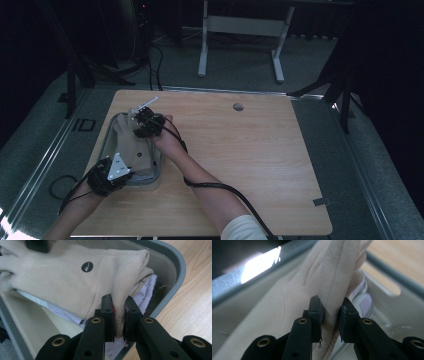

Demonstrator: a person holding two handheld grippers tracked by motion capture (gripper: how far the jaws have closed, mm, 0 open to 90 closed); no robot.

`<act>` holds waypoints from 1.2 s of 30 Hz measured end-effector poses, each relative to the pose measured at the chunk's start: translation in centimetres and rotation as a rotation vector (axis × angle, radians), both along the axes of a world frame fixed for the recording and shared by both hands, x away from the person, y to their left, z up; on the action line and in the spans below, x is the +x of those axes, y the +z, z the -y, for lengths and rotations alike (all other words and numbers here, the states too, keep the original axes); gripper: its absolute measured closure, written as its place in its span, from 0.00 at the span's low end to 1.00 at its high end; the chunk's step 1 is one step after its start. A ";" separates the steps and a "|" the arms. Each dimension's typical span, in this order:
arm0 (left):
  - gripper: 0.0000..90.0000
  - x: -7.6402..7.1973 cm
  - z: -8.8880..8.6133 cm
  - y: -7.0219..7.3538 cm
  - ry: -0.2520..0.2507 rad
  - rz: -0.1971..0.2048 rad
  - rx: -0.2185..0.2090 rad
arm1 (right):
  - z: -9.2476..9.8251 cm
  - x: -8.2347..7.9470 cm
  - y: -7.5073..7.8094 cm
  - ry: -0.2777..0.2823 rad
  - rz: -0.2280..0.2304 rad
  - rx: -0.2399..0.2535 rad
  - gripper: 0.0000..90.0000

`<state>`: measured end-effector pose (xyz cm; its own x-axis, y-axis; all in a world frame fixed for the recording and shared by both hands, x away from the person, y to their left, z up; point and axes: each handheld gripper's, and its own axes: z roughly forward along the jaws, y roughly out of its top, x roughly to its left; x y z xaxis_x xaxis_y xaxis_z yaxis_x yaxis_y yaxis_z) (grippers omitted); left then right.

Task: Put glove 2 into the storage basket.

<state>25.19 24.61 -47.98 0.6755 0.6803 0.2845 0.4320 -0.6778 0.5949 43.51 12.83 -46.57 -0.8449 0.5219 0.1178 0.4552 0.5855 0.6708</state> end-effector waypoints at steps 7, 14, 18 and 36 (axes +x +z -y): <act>0.90 0.4 0.0 -0.5 0.004 -0.023 -0.012 | 0.2 0.4 -1.7 -0.018 -0.034 -0.003 0.82; 0.85 0.4 -0.3 0.1 0.019 -0.028 -0.041 | 0.8 0.3 -0.8 -0.012 -0.015 0.022 0.62; 0.70 0.0 -0.7 1.3 0.040 0.018 -0.091 | 2.0 0.2 0.6 -0.009 -0.016 0.071 0.47; 0.16 0.2 2.3 3.3 0.013 0.013 -0.281 | 7.4 -1.6 3.0 0.042 0.064 0.110 0.19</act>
<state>25.37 22.35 -44.64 0.6634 0.7426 0.0922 0.4311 -0.4800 0.7641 41.90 5.40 -43.60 -0.8734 0.4726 0.1174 0.3858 0.5244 0.7590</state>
